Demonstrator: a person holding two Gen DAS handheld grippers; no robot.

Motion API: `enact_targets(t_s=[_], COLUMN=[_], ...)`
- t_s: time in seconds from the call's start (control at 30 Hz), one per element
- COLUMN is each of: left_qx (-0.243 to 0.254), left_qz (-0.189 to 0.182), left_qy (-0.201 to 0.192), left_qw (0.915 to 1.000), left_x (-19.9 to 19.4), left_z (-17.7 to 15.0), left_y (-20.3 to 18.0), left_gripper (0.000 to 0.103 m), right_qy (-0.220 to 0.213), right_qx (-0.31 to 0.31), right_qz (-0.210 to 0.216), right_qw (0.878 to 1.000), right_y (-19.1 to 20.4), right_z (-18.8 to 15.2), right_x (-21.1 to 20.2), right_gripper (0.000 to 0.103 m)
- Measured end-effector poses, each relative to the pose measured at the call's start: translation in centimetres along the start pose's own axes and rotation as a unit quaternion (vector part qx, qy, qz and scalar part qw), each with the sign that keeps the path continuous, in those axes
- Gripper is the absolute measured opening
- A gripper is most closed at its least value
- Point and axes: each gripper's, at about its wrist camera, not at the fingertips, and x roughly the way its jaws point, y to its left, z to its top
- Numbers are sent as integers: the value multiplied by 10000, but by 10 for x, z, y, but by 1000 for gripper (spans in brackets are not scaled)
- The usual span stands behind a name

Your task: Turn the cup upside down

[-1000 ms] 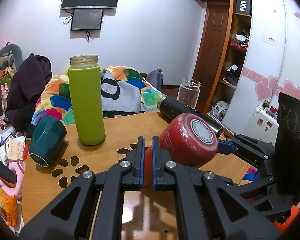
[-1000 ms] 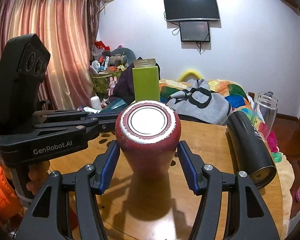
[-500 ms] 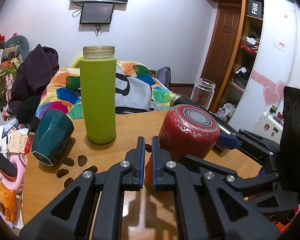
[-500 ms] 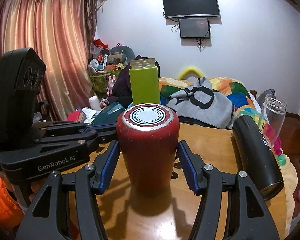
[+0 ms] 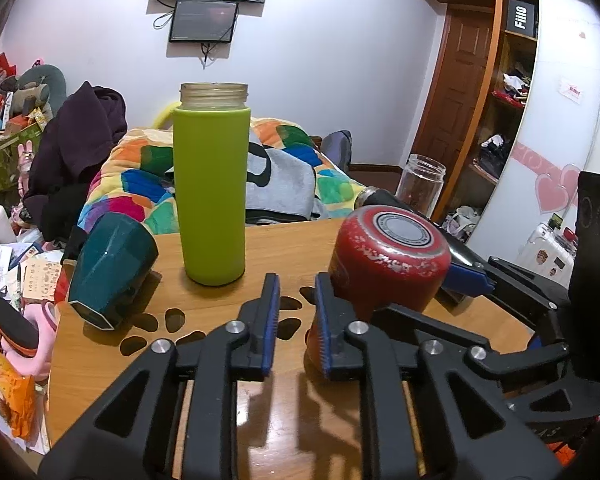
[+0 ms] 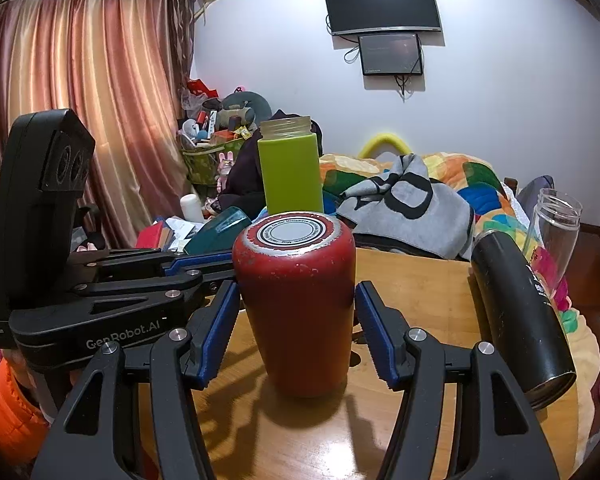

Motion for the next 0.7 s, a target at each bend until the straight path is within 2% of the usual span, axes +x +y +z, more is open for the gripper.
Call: enact_targets(t_s=[0.33, 0.5, 0.7], left_qx=[212, 121, 184], left_qz=[103, 94, 171], left_qy=[-111, -224, -440], left_qw=[9997, 9996, 9987], left_x=[-8, -17, -33], left_z=[0, -1, -2], left_y=[-7, -4, -8], left_gripper=[23, 40, 50], right_qy=[-20, -58, -209], right_qx=[43, 84, 129], right_qz=[-16, -64, -148], right_qw=[10000, 9999, 9996], right_y=[-4, -8, -13], right_z=[2, 1, 0], right_x=[-2, -10, -29], right_gripper=[57, 60, 66])
